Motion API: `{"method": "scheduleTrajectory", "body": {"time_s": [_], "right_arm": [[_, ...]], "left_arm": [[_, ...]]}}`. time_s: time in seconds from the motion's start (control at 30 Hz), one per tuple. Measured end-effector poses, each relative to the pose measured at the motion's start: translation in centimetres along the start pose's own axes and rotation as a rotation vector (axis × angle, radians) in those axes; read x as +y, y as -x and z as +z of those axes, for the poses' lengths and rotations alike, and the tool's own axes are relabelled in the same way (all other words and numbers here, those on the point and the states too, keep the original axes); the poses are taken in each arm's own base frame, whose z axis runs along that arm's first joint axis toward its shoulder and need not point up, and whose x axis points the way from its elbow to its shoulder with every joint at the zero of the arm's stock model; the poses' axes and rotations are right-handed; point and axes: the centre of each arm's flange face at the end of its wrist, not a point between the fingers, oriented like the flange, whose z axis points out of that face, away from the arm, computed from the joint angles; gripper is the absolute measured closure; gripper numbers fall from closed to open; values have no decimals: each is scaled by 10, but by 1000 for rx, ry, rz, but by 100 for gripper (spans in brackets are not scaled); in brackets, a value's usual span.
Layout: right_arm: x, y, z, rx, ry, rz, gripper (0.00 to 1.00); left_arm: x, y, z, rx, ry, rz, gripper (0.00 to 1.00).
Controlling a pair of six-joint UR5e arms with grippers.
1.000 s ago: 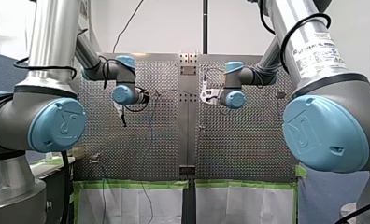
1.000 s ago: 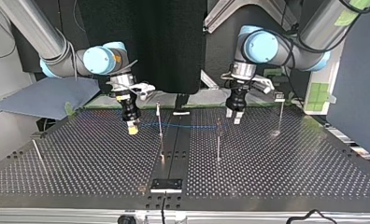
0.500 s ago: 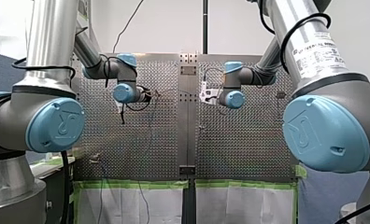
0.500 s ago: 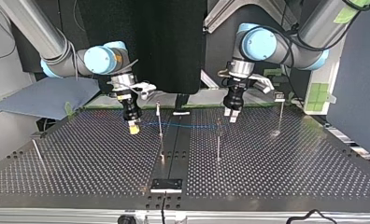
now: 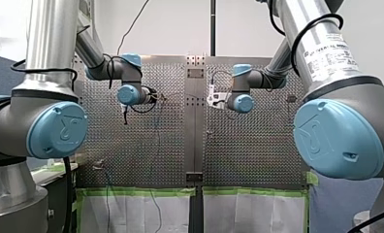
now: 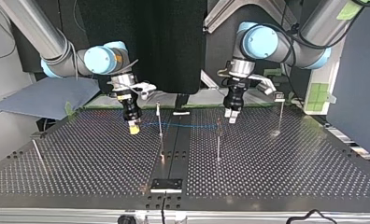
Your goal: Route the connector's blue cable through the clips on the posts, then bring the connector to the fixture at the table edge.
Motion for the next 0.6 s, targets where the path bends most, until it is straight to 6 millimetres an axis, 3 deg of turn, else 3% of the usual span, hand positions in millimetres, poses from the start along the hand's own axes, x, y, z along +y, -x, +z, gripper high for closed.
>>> {"method": "scheduleTrajectory", "body": {"time_s": [0.6], "right_arm": [[0, 0, 0, -1, -3, 3, 100]], "left_arm": [[-9, 1, -3, 2, -28, 3, 0]]}}
